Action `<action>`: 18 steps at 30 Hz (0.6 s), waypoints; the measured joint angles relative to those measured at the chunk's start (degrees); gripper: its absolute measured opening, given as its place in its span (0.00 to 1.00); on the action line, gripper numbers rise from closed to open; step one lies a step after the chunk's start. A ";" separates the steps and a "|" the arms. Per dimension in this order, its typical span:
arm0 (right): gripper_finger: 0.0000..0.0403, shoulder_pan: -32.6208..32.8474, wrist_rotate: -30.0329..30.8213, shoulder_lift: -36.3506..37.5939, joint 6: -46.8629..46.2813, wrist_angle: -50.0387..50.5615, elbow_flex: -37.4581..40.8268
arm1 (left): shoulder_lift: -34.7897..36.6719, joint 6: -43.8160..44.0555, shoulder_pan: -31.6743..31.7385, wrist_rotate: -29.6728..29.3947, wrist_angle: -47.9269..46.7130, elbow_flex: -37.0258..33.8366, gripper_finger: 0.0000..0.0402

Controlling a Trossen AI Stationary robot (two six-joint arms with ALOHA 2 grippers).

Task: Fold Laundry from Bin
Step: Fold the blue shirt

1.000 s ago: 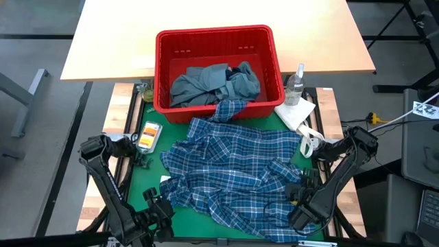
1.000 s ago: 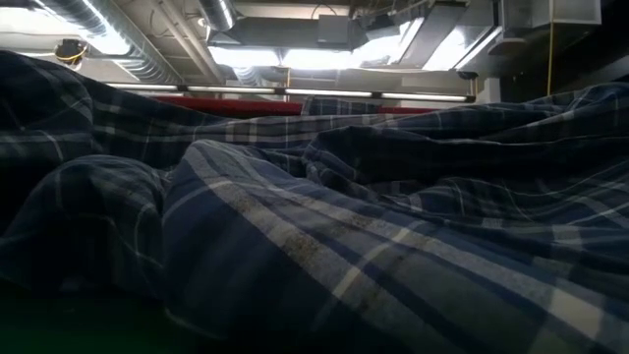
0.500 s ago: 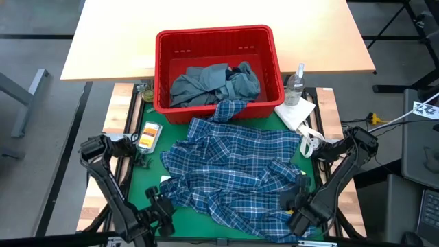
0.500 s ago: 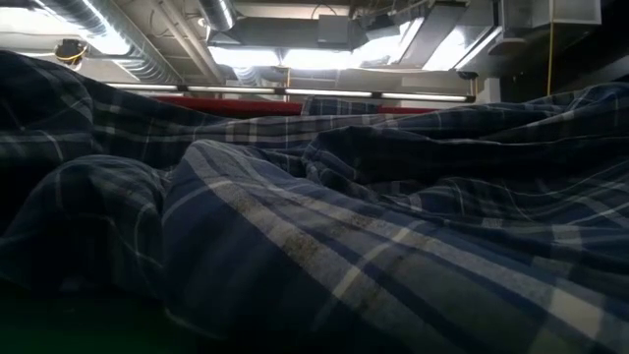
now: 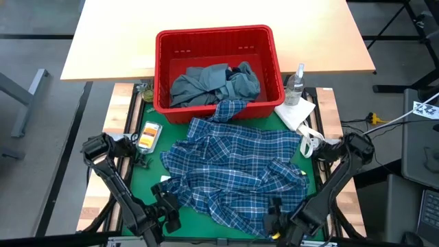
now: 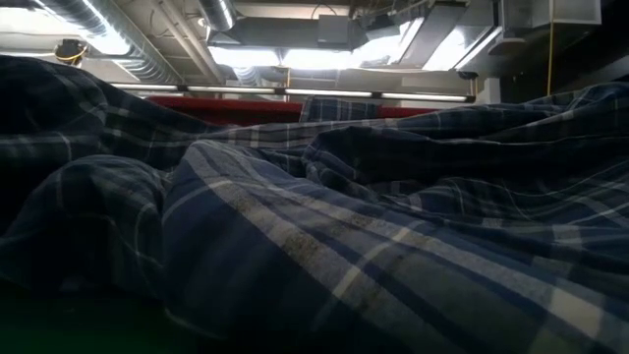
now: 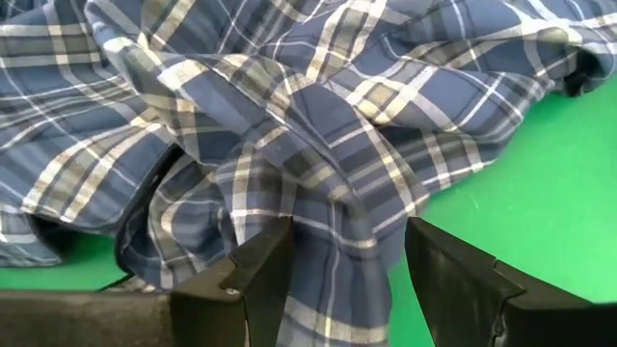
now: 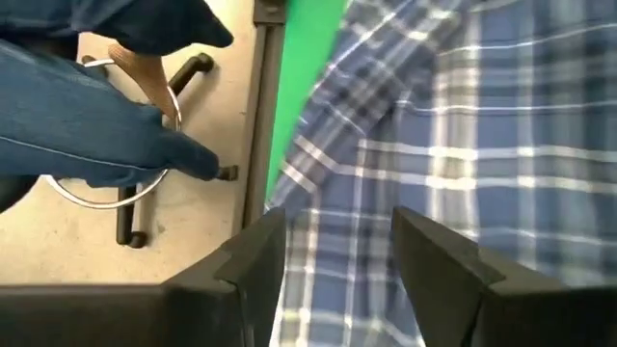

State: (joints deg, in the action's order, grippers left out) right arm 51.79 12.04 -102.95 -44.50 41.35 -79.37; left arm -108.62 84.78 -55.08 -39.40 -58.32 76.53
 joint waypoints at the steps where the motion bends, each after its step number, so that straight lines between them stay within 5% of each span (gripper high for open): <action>1: 0.47 0.00 0.00 -1.03 0.00 -0.72 0.00 | 0.00 -0.39 0.25 0.07 0.14 0.00 0.48; 9: 0.47 0.00 -3.64 -7.22 0.07 -0.87 0.02 | 0.00 -0.43 0.95 1.54 1.09 0.00 0.48; 18: 0.47 0.00 -1.11 -8.68 0.08 -0.54 0.02 | 0.00 -0.57 0.97 1.58 1.78 0.00 0.48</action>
State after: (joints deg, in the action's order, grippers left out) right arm 51.79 10.93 -111.63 -44.42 40.82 -79.35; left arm -108.62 84.21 -54.11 -37.83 -56.54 76.53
